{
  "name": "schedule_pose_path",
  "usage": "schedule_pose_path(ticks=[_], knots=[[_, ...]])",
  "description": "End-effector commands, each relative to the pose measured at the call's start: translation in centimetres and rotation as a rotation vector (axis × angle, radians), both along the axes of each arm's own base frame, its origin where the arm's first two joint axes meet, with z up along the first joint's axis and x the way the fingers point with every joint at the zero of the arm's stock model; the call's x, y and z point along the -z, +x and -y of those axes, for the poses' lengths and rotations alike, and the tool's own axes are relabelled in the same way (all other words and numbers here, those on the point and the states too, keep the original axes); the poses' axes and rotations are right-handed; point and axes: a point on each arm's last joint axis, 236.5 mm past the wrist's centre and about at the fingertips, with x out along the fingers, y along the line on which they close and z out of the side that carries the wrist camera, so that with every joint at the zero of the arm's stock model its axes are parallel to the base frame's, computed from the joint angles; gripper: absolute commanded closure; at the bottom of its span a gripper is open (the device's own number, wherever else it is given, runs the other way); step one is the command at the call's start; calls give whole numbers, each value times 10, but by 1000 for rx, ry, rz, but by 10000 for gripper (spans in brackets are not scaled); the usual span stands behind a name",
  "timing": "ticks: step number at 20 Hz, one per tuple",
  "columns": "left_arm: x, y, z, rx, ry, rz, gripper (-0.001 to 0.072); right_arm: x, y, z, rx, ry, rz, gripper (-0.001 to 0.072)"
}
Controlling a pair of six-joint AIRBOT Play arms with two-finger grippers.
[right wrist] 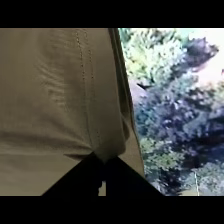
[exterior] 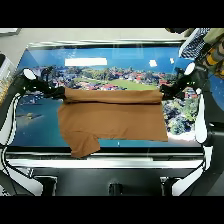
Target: Fold the clothes and pants, and hang the long-sleeved shirts on hangers.
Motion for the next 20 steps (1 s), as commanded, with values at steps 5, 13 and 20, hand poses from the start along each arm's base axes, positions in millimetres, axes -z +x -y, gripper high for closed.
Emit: schedule_pose_path(ticks=[5, 13, 20], knots=[[26, -27, 4, 32, -18, -147, 679, 27, -22, -4, 7, 7, -138, 674], [-17, -59, -22, -60, -61, -220, 309, -40, -36, 40, -74, -68, -21, 145], [-25, -210, -25, -351, -208, -282, 309, -49, -123, 35, 81, 142, 102, 192]])
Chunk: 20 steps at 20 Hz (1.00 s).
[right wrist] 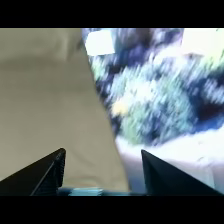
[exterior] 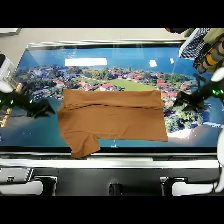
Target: Fold the clothes and pants, and hang the long-sleeved shirts on hangers.
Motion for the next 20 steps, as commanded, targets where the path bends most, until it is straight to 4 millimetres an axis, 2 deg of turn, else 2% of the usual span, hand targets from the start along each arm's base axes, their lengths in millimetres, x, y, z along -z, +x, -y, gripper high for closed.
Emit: schedule_pose_path(ticks=[1, 4, 7, 9, 14, 20], knots=[[12, -80, 26, -140, -75, -32, 309, 5, -32, -15, 69, 60, 94, 192], [31, -122, 57, -227, -140, -31, 309, 7, -46, -31, 89, 105, 113, 192], [50, -141, 73, -293, -186, -44, 309, -1, -49, -41, 78, 142, 115, 192], [57, -140, 77, -327, -207, -35, 310, -7, -48, -43, 81, 151, 133, 192], [69, -124, 75, -334, -154, 33, 310, -18, -48, -54, 81, 195, 149, 192], [87, -123, 98, -297, -156, -5, 310, -18, -57, -59, 65, 214, 116, 192]])
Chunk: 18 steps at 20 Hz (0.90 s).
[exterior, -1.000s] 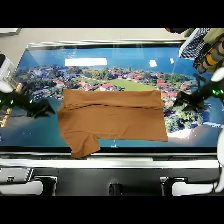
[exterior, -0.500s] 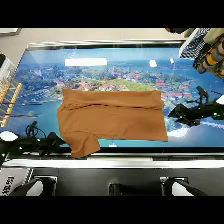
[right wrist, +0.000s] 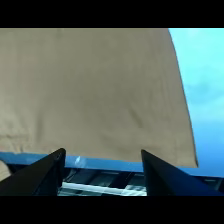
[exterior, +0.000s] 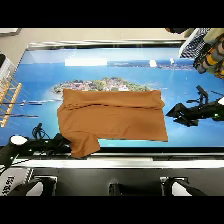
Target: Fold the clothes and pants, and hang the long-sleeved shirts on hangers.
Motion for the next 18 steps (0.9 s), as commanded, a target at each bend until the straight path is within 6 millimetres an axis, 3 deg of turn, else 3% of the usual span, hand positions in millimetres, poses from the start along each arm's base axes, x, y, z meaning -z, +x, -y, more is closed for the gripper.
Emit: schedule_pose_path(ticks=[1, 2, 3, 4, 5, 7, 10, 11, 13, 18], knots=[[13, 1, 10, 8, 5, -20, 318, -2, -4, -5, -11, 20, -13, 192], [15, 0, 10, 10, 4, -30, 326, -2, -4, -6, -11, 25, -13, 192], [15, 0, 10, 10, 4, -29, 436, -3, -4, -7, -11, 31, -12, 192], [14, 0, 10, 9, 4, -27, 663, -5, -4, -9, -11, 42, -11, 193], [14, 1, 10, 9, 4, -24, 693, -7, -3, -13, -10, 61, -8, 193], [12, 2, 10, 14, 1, -24, 693, -13, -3, -13, -22, 69, -3, 192], [12, 1, 11, 16, -1, -26, 693, -27, 6, 34, 92, 20, 39, 192], [12, 1, 11, 15, -1, -26, 693, -23, 0, 51, 136, 22, 20, 192], [12, 1, 11, 18, 0, -24, 693, 0, -18, 70, 196, 50, -38, 191], [12, 1, 11, 18, -1, -25, 693, 78, -60, 51, 147, 121, -210, 189]])
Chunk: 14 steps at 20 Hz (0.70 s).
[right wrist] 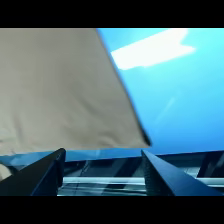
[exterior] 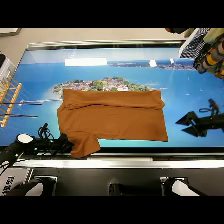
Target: Fold the clothes and pants, and hang the long-sleeved shirts on hangers.
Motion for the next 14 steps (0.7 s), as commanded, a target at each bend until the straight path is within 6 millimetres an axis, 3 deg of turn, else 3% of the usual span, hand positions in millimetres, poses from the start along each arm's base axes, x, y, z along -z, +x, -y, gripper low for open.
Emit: schedule_pose_path(ticks=[1, 7, 14], knots=[[0, 0, 0, 3, -1, 0, 693, 45, -28, -9, -17, 50, -91, 189], [0, -1, 1, 2, -4, -5, 693, 77, -46, -20, -13, 63, -125, 191], [-1, -1, 1, -10, -8, -16, 692, 81, -38, -35, 36, 123, -77, 216]])
